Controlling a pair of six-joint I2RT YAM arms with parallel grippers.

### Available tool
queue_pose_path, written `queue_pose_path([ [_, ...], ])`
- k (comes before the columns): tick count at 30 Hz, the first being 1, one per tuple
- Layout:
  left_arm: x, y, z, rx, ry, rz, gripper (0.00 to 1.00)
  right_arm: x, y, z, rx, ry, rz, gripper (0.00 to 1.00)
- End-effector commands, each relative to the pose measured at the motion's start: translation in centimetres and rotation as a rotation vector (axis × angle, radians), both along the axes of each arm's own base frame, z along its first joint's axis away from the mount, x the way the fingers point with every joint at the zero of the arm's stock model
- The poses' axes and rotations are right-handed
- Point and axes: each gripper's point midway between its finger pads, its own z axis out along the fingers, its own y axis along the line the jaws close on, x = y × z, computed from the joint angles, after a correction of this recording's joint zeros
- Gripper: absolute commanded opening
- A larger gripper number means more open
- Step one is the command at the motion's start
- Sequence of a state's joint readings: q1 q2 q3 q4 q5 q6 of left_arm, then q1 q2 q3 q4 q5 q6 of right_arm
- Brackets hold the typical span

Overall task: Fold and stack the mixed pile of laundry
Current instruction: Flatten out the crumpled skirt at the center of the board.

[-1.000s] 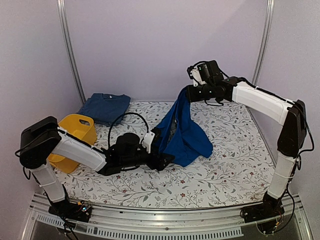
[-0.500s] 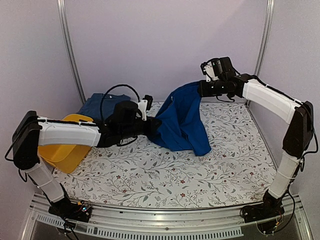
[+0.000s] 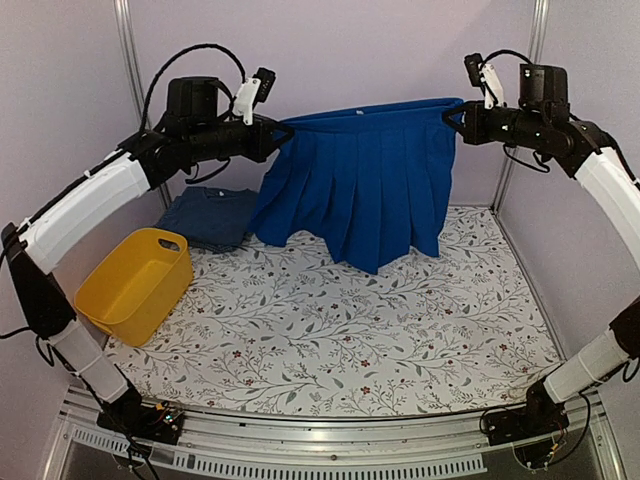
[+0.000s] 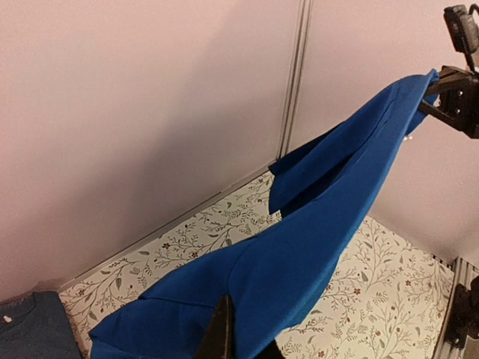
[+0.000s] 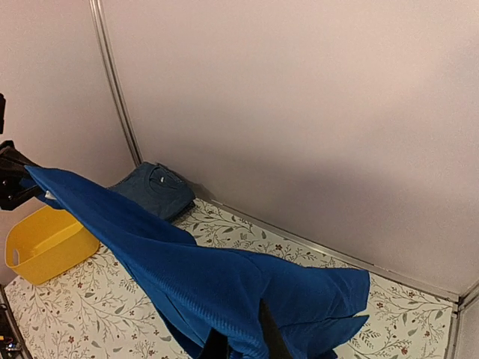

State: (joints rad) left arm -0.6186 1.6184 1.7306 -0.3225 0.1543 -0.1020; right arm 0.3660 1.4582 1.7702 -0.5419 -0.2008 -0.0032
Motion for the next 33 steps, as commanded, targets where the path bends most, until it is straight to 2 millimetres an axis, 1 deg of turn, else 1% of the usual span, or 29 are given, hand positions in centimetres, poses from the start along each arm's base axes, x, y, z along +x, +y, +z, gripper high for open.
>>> queue_pose_path([
  [1, -4.5, 1.6, 2.9, 0.051, -0.054, -0.115, 0.00, -5.5, -1.4, 4.8, -0.005, -0.106, 0.084, 0.00],
  [2, -6.0, 1.8, 3.6, 0.039, -0.062, -0.148, 0.00, -7.3, -1.6, 5.4, 0.004, -0.112, 0.111, 0.00],
  [3, -7.6, 2.0, 4.4, 0.025, -0.073, -0.181, 0.00, -8.5, -1.6, 5.5, 0.009, -0.103, 0.134, 0.00],
  [5, -11.0, 2.2, 5.1, -0.002, -0.085, -0.265, 0.00, -11.5, -1.5, 5.8, 0.033, -0.083, 0.199, 0.00],
  [7, -14.4, 2.2, 5.9, -0.036, -0.093, -0.353, 0.00, -15.3, -1.3, 6.9, 0.088, -0.076, 0.281, 0.00],
  [9, -16.9, 2.2, 6.7, -0.073, -0.081, -0.422, 0.00, -18.1, -0.8, 7.4, 0.152, -0.030, 0.364, 0.00],
  [11, -18.0, 2.2, 6.9, -0.091, -0.036, -0.458, 0.00, -19.8, -0.3, 7.4, 0.209, 0.032, 0.427, 0.00],
  [12, -18.2, 2.1, 6.9, -0.094, -0.008, -0.471, 0.00, -20.3, 0.0, 7.4, 0.230, 0.057, 0.457, 0.00],
  [14, -17.6, 1.7, 6.2, -0.088, 0.055, -0.473, 0.00, -20.1, 0.6, 6.6, 0.262, 0.134, 0.486, 0.00],
  [15, -16.8, 1.5, 5.6, -0.084, 0.090, -0.464, 0.00, -19.5, 0.7, 5.8, 0.258, 0.171, 0.473, 0.00],
  [16, -15.6, 1.5, 4.9, -0.085, 0.124, -0.451, 0.00, -17.9, 1.0, 4.3, 0.242, 0.232, 0.443, 0.00],
  [17, -13.9, 1.8, 4.1, -0.089, 0.161, -0.423, 0.00, -16.5, 0.9, 3.0, 0.219, 0.271, 0.400, 0.00],
  [19, -9.6, 2.8, 1.6, -0.100, 0.252, -0.347, 0.00, -12.5, 0.7, -0.3, 0.162, 0.347, 0.315, 0.00],
  [20, -7.2, 3.3, 0.0, -0.114, 0.306, -0.313, 0.00, -9.3, 0.4, -3.0, 0.136, 0.410, 0.260, 0.04],
  [21, -3.6, 3.9, -2.5, -0.122, 0.372, -0.255, 0.08, -6.4, -0.3, -5.4, 0.122, 0.462, 0.194, 0.25],
  [22, -0.2, 5.5, -4.2, -0.136, 0.412, -0.166, 0.26, -3.6, -1.6, -7.2, 0.115, 0.494, 0.109, 0.43],
  [23, 2.8, 6.5, -6.1, -0.152, 0.455, -0.084, 0.40, -0.1, -2.9, -10.5, 0.113, 0.564, 0.018, 0.57],
  [24, 5.2, 7.4, -7.6, -0.168, 0.489, -0.028, 0.50, 2.5, -4.4, -12.4, 0.136, 0.611, -0.067, 0.65],
  [25, 6.7, 7.9, -8.5, -0.179, 0.515, -0.007, 0.57, 4.2, -5.2, -13.2, 0.155, 0.627, -0.102, 0.72],
  [26, 7.9, 8.2, -9.5, -0.172, 0.537, 0.026, 0.61, 6.2, -5.8, -14.7, 0.148, 0.650, -0.151, 0.80],
  [27, 8.8, 8.5, -10.1, -0.154, 0.542, 0.059, 0.67, 7.2, -6.2, -14.8, 0.140, 0.645, -0.178, 0.85],
  [28, 9.3, 9.1, -10.9, -0.126, 0.553, 0.104, 0.72, 8.0, -6.2, -15.3, 0.129, 0.648, -0.185, 0.88],
  [29, 9.4, 9.4, -11.5, -0.112, 0.568, 0.128, 0.77, 8.5, -6.0, -15.9, 0.123, 0.653, -0.178, 0.88],
  [30, 9.2, 9.8, -12.6, -0.095, 0.586, 0.149, 0.80, 8.5, -5.6, -16.8, 0.126, 0.667, -0.153, 0.88],
  [31, 8.9, 10.1, -12.6, -0.090, 0.582, 0.164, 0.84, 8.2, -5.2, -17.7, 0.127, 0.675, -0.121, 0.87],
  [32, 8.4, 10.5, -13.3, -0.082, 0.583, 0.179, 0.87, 7.6, -4.6, -18.6, 0.136, 0.694, -0.089, 0.84],
  [33, 7.7, 10.7, -14.6, -0.076, 0.593, 0.182, 0.89, 6.9, -4.2, -19.2, 0.144, 0.706, -0.059, 0.82],
])
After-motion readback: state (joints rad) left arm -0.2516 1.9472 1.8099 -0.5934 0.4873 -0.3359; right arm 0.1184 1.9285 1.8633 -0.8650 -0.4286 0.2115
